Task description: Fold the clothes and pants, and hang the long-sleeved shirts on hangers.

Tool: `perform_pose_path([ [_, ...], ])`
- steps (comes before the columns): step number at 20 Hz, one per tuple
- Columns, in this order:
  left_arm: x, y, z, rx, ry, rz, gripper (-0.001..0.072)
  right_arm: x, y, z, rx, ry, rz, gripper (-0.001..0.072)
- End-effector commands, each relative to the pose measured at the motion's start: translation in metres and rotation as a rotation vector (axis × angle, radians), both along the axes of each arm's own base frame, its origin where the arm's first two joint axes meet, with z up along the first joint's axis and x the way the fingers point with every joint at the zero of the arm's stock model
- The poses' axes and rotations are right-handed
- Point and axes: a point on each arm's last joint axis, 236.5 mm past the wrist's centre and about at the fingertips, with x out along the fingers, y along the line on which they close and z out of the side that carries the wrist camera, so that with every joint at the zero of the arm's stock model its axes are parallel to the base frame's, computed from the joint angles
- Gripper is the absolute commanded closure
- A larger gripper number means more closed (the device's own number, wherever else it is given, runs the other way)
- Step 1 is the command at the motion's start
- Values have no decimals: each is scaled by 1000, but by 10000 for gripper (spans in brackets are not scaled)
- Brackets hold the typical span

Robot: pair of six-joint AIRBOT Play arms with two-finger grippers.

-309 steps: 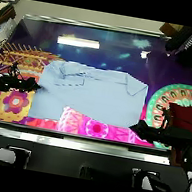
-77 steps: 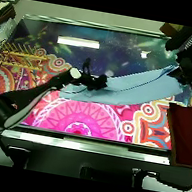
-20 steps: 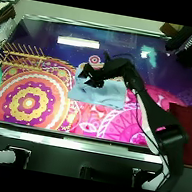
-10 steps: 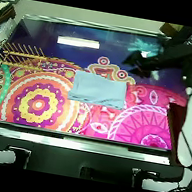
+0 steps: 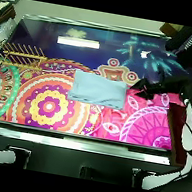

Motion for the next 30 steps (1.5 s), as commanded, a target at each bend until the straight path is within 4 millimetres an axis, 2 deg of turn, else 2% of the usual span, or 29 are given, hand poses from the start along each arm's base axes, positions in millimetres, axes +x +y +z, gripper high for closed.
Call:
perform_pose_path([
  [1, 1, 0, -1, 3, -1, -3, 689, 0, 6, -35, 64, 28, -4, 164],
  [4, 2, 1, -3, 1, 5, -3, 689, 4, 8, -47, 85, 43, -24, 176],
  [10, 9, -5, -16, -11, 30, -20, 689, 7, 12, -58, 114, 61, -39, 176],
  [12, 12, -10, -20, -14, 39, -34, 689, 6, 21, -60, 119, 59, -21, 178],
  [15, 15, -16, -25, -18, 49, -48, 689, -1, 48, -67, 113, 64, 36, 191],
  [17, 16, -18, -26, -19, 51, -52, 689, -3, 61, -70, 101, 57, 58, 336],
  [18, 16, -18, -26, -19, 51, -52, 689, -2, 66, -69, 100, 51, 60, 491],
  [19, 16, -17, -26, -19, 51, -51, 689, 1, 68, -65, 114, 44, 51, 599],
  [20, 16, -17, -26, -19, 51, -51, 689, 6, 70, -57, 134, 27, 35, 663],
  [23, 15, -18, -26, -19, 52, -52, 689, 37, 65, -19, 123, -100, -17, 671],
  [27, 15, -18, -26, -19, 53, -52, 689, 92, 53, 44, 98, -242, -118, 671],
  [30, 15, -18, -26, -20, 53, -52, 689, 129, 28, 83, 54, -333, -239, 671],
])
